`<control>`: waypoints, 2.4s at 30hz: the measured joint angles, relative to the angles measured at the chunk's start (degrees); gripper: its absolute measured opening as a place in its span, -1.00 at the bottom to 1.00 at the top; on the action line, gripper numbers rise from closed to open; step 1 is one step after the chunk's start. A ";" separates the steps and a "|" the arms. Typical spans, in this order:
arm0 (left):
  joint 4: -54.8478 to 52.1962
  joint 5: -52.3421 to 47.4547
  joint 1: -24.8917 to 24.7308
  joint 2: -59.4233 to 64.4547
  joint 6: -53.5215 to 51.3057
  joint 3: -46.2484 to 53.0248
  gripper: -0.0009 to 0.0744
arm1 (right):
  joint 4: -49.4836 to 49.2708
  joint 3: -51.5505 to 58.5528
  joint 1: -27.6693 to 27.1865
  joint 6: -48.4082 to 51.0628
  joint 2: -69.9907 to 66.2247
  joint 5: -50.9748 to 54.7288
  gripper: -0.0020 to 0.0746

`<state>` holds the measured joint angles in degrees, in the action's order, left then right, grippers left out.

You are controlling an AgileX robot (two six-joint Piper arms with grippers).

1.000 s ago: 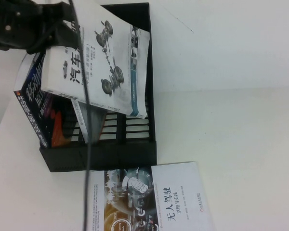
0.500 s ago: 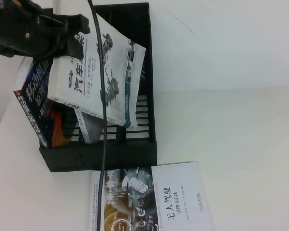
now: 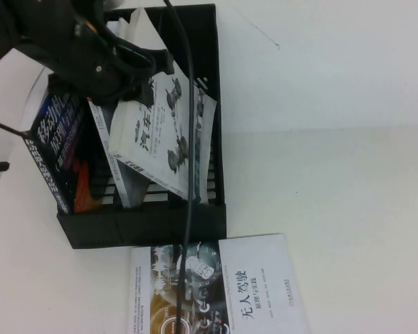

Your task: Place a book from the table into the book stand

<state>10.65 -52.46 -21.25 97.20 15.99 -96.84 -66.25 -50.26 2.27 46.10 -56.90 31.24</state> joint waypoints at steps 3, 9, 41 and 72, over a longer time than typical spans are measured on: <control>0.00 0.12 -0.52 0.92 0.21 0.00 -0.65 | 0.02 0.53 0.00 -0.10 -0.60 0.13 -0.95; -0.63 2.78 -0.77 1.38 -1.46 -0.22 -0.44 | 0.24 0.96 0.00 -0.23 -3.18 1.98 -0.95; -20.62 18.90 -0.77 -23.64 -1.99 9.01 -0.97 | 43.12 3.38 0.00 -25.40 10.29 6.39 -0.95; -29.73 69.43 15.24 -81.77 17.11 97.48 -0.98 | 56.47 28.92 0.00 -42.18 46.79 5.06 -0.95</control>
<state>-19.09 16.97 -6.00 15.42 33.11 0.65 -9.78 -21.34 2.27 3.91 -10.11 36.30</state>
